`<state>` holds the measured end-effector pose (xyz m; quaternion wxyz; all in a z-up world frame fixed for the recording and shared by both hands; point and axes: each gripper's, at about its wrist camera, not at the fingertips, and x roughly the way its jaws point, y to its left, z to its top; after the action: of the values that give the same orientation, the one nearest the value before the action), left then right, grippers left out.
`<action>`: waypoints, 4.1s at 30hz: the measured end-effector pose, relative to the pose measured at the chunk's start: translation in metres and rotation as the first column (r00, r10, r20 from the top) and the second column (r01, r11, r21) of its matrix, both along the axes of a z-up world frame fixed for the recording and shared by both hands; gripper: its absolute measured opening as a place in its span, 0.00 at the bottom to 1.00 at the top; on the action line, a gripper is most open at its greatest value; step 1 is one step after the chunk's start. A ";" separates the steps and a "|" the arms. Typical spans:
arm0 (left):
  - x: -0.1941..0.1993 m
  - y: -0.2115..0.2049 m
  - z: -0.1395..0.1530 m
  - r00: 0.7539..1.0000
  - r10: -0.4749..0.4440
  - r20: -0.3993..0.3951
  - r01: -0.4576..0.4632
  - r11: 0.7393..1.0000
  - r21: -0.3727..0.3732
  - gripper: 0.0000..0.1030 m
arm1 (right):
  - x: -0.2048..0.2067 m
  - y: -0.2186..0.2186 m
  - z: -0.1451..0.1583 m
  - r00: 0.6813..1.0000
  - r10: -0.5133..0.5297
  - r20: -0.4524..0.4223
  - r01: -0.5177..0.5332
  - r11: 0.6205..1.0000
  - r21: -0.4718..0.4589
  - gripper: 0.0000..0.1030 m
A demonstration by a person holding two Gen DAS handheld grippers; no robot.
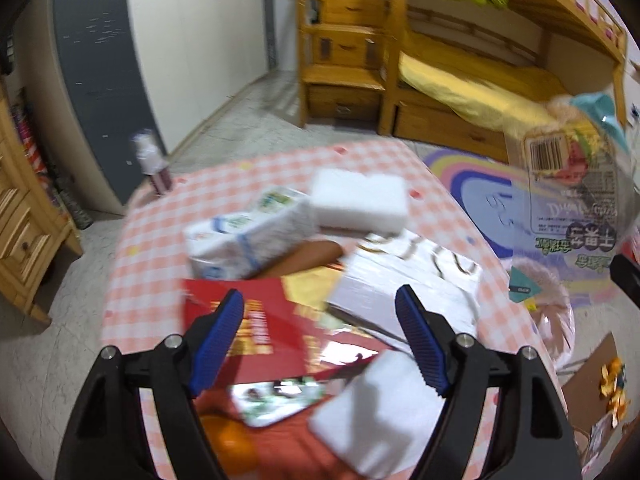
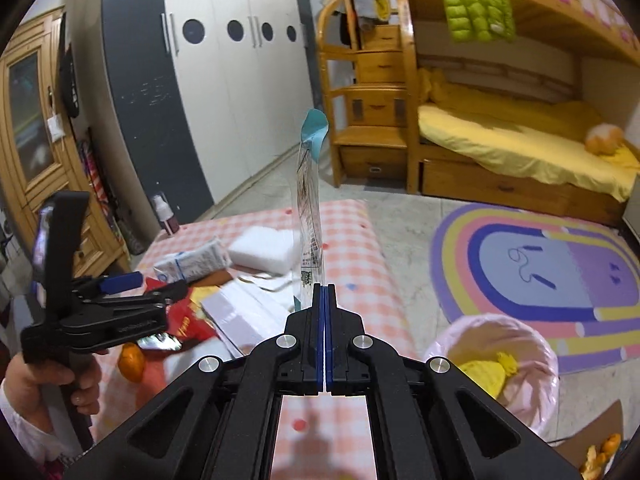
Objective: Collect trash
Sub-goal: 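Grasp the clear plastic bag with the right gripper and lift it, then carry the plastic bag to the pink bin and release it, then return both tools to the table and reach toward the white tissue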
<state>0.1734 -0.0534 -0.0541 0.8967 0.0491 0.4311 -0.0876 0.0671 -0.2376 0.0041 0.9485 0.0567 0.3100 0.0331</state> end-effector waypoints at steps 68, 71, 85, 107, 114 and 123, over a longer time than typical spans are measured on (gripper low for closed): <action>-0.078 -0.266 -0.005 0.884 -0.462 0.066 0.466 0.883 -0.062 0.02 | -0.108 -0.185 -0.071 0.891 -0.425 -0.158 0.429 0.903 -0.007 0.00; -0.062 -0.283 -0.013 0.884 -0.466 0.046 0.468 0.881 -0.062 0.02 | -0.092 -0.195 -0.084 0.883 -0.431 -0.183 0.435 0.900 -0.023 0.00; -0.021 -0.281 -0.027 0.910 -0.413 0.019 0.413 0.906 -0.091 0.59 | -0.055 -0.210 -0.121 0.866 -0.426 -0.260 0.437 0.899 -0.017 0.32; -0.070 -0.039 0.064 0.989 -0.015 0.150 0.023 0.998 -0.050 0.66 | -0.072 -0.018 -0.005 0.999 -0.007 -0.044 0.007 1.000 -0.002 0.35; -0.079 0.038 0.074 0.977 0.122 0.176 -0.112 0.992 -0.066 0.66 | -0.061 0.056 -0.002 0.990 0.138 -0.033 -0.140 0.987 -0.074 0.56; -0.088 0.112 0.046 0.966 0.224 0.127 -0.218 0.974 -0.061 0.66 | -0.038 0.114 -0.036 0.964 0.234 -0.126 -0.249 0.962 -0.116 0.57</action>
<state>0.0855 0.0584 -0.0077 0.9285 -0.0144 0.3710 0.0063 0.0291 -0.1233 -0.0320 0.9203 -0.0422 0.3683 0.1249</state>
